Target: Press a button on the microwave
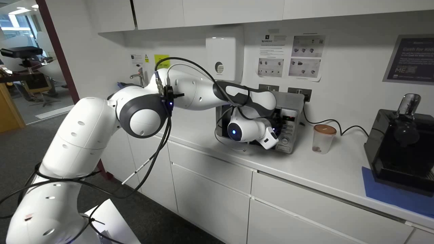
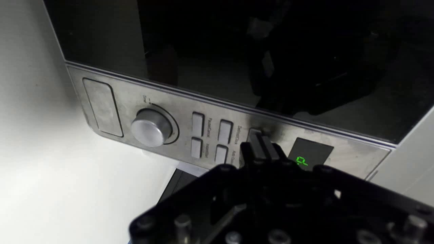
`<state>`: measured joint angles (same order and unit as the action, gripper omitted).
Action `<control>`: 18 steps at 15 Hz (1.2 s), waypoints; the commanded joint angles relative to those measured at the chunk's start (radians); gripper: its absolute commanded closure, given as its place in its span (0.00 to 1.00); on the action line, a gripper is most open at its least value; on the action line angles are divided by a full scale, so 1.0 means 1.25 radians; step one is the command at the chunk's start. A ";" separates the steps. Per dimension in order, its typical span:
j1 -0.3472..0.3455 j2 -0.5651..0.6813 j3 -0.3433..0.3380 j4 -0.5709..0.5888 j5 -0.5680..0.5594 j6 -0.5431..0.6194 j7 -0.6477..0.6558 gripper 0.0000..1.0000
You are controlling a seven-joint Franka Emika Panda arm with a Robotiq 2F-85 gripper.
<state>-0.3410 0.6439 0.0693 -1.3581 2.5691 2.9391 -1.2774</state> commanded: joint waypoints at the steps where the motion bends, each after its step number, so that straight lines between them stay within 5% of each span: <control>1: 0.009 0.013 0.001 0.038 0.009 0.022 0.010 1.00; 9: 0.012 0.017 -0.017 0.060 0.064 -0.008 0.001 1.00; 15: 0.022 0.077 -0.063 0.162 0.026 0.020 0.118 1.00; 18: 0.026 0.061 -0.075 0.136 0.026 0.013 0.127 1.00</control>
<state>-0.3317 0.7023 0.0017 -1.2338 2.6012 2.9410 -1.1508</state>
